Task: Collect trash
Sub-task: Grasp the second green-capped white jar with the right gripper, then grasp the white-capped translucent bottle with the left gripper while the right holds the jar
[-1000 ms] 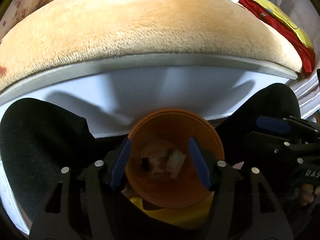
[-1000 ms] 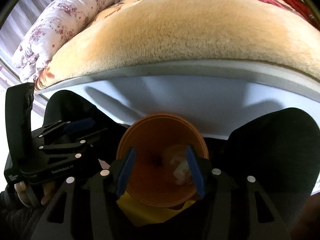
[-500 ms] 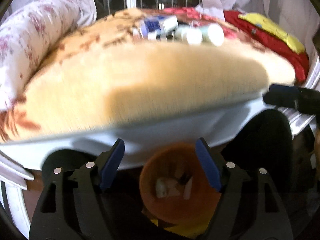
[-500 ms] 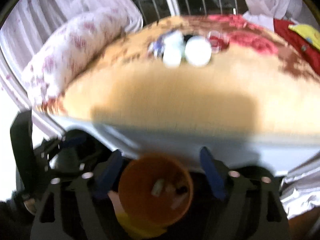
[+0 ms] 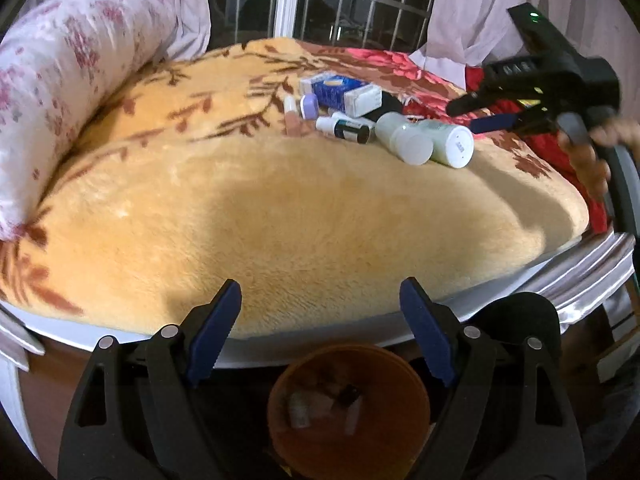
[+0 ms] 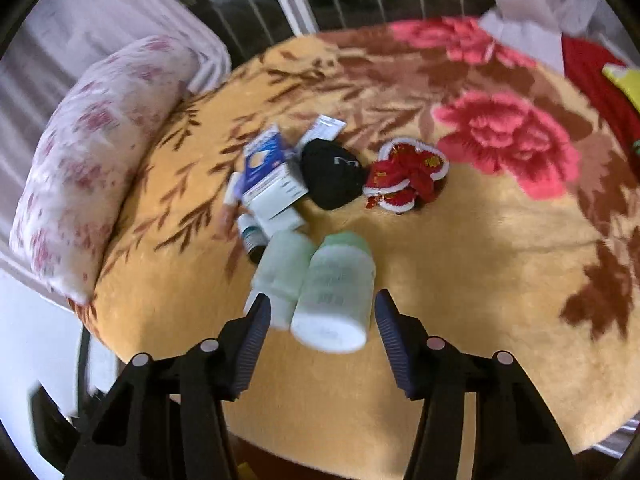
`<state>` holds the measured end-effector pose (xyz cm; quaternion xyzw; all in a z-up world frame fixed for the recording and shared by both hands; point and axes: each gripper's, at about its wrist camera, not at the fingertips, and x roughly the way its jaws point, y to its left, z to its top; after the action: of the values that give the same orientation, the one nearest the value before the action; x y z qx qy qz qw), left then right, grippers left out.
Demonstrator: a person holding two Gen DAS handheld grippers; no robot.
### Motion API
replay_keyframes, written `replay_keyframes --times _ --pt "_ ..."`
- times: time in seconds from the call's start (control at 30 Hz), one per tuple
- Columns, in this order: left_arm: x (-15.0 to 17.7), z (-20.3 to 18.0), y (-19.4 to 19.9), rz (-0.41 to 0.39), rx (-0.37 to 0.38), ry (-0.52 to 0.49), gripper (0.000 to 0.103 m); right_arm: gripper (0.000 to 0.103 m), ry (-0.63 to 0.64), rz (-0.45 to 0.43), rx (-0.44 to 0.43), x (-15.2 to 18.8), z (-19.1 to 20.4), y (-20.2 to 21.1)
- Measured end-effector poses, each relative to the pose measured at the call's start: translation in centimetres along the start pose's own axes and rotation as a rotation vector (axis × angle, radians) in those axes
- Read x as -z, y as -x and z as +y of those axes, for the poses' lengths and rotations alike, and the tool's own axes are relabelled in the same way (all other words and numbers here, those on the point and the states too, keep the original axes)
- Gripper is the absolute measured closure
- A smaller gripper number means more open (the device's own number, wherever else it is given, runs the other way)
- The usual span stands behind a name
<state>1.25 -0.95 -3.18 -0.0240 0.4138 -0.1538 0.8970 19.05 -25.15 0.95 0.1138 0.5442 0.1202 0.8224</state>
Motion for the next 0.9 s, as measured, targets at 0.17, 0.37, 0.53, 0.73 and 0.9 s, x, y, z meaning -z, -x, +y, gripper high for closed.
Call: replay_keyframes --times 0.17,0.37,0.53,0.73,0.9 --pt "0.1 0.4 -0.6 0.011 0.024 0.015 0.024 0.051 -0.003 0.102 0.054 -1.9 0.1 -2.3" --pt "0.2 0.7 -1.0 0.011 0.037 0.015 0.024 0.051 0.021 0.221 0.094 -2.8 0.3 -5.1" --pt "0.3 0.8 -1.3 0.020 0.040 0.021 0.024 0.055 0.044 0.282 0.143 -3.4 0.3 -8.0" --pt "0.2 0.8 -1.3 0.017 0.028 0.020 0.024 0.056 0.087 0.183 0.179 -2.0 0.7 -8.2" --pt "-0.1 0.8 -1.6 0.032 0.026 0.039 0.024 0.056 0.085 0.002 0.158 1.5 0.3 -5.0"
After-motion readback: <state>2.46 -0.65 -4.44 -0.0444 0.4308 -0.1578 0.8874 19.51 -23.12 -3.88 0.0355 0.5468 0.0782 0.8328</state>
